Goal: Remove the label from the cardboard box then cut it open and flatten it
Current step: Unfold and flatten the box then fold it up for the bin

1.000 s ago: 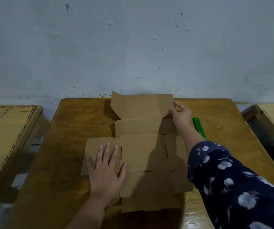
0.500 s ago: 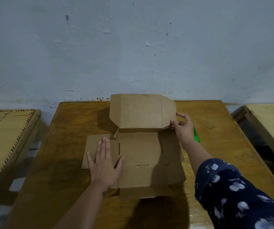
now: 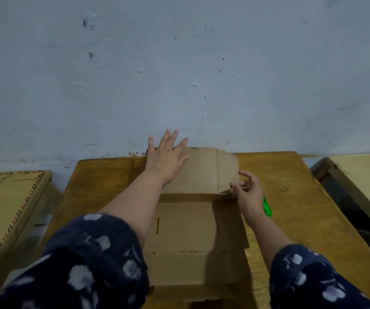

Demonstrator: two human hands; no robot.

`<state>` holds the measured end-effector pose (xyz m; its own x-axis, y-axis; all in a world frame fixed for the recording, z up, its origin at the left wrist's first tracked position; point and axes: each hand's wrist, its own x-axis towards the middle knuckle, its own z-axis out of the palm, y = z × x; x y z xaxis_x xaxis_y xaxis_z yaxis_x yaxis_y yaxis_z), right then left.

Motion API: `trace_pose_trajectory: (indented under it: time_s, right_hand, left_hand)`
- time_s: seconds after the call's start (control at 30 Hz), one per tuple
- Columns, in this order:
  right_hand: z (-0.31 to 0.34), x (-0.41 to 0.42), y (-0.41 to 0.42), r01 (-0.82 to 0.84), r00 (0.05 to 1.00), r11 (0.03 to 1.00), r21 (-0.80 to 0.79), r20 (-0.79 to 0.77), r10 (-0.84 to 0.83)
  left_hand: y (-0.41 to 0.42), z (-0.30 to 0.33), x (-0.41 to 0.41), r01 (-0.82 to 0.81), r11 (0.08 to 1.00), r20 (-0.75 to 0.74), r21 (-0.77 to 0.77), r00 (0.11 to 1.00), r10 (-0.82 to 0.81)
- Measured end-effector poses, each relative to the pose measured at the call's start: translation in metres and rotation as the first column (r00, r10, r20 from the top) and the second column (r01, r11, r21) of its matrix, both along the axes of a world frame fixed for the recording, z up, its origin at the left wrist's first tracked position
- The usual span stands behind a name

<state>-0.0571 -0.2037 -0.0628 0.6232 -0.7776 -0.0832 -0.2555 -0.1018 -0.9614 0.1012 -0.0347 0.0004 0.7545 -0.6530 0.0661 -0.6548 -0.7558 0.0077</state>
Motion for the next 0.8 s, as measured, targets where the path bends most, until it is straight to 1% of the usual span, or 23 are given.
trace_pose_trajectory:
  time_s: [0.1, 0.17, 0.23, 0.27, 0.33, 0.43, 0.5, 0.57, 0.67, 0.73, 0.8]
  right_hand:
    - [-0.003, -0.003, 0.000, 0.002, 1.000, 1.000, 0.021, 0.019, -0.002]
    - [0.000, -0.006, 0.000, 0.008, 1.000, 0.999, 0.033, 0.028, -0.009]
    - [0.004, -0.012, 0.003, -0.007, 1.000, 0.999, 0.040, 0.008, 0.007]
    - [0.006, -0.017, 0.005, -0.024, 0.999, 0.999, 0.044, -0.023, 0.025]
    - [0.006, -0.030, 0.009, -0.046, 0.988, 0.998, 0.038, -0.144, 0.051]
    - [0.002, -0.059, 0.018, -0.070, 0.926, 0.997, 0.040, -0.369, 0.080]
    - [0.000, -0.075, 0.027, -0.071, 0.890, 0.996, 0.057, -0.447, 0.089]
    - [-0.004, -0.085, 0.035, -0.036, 0.890, 0.997, 0.073, -0.452, 0.065]
    - [-0.010, -0.087, 0.042, 0.100, 0.916, 0.990, 0.100, -0.398, -0.052]
    - [-0.012, -0.081, 0.044, 0.177, 0.915, 0.978, 0.108, -0.385, -0.123]
    - [-0.011, -0.070, 0.043, 0.211, 0.905, 0.973, 0.093, -0.394, -0.159]
  left_hand:
    - [-0.013, 0.002, 0.012, 0.014, 0.998, -0.118, 0.064, 0.993, -0.006]
    - [-0.016, 0.001, 0.013, 0.024, 0.999, -0.135, 0.031, 0.991, -0.020]
    - [-0.014, 0.000, 0.010, 0.028, 0.999, -0.100, -0.040, 0.994, -0.031]
    - [-0.013, -0.001, 0.009, 0.027, 0.997, -0.084, -0.075, 0.996, -0.033]
    - [-0.009, -0.002, 0.005, 0.029, 0.991, -0.057, -0.132, 0.998, -0.037]
    - [-0.006, 0.001, -0.003, 0.040, 0.976, -0.012, -0.212, 0.999, -0.043]
    - [-0.004, 0.004, -0.011, 0.046, 0.969, 0.009, -0.243, 0.999, -0.045]
    - [0.000, 0.006, -0.019, 0.045, 0.960, 0.008, -0.278, 0.999, -0.045]
    - [0.007, 0.008, -0.029, 0.039, 0.941, -0.032, -0.336, 0.998, -0.053]
    - [0.012, 0.007, -0.033, 0.041, 0.913, -0.067, -0.406, 0.995, -0.075]
    - [0.017, 0.005, -0.035, 0.044, 0.876, -0.091, -0.481, 0.991, -0.100]
